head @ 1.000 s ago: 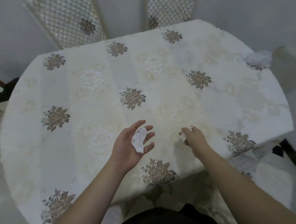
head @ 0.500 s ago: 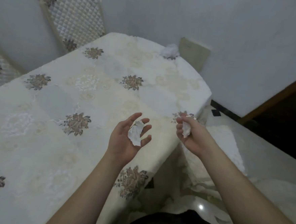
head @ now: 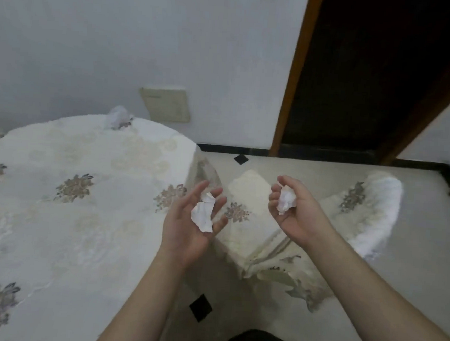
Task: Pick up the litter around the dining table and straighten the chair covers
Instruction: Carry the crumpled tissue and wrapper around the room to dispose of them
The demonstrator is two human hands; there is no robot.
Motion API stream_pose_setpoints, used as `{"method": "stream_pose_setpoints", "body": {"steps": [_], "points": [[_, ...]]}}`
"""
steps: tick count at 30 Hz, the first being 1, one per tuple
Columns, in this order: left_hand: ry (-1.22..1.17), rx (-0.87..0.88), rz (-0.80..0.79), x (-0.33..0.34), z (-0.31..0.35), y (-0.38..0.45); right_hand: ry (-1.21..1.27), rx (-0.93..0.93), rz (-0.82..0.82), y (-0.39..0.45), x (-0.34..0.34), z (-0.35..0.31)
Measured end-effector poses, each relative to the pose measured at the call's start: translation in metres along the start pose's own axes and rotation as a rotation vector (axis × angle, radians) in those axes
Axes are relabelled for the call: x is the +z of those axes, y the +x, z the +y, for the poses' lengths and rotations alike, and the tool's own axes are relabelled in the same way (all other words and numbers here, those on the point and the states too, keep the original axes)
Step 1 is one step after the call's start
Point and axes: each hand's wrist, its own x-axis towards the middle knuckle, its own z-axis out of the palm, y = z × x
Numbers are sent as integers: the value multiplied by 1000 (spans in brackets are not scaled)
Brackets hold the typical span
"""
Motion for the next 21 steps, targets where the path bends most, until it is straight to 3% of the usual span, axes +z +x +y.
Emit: {"method": "stream_pose_setpoints", "body": {"steps": [9, 21], "points": [[127, -170, -24, 128, -121, 55, 311, -152, 137, -44, -143, -140], [184, -357, -74, 241, -236, 111, 493, -295, 218, -62, -245, -224]]}}
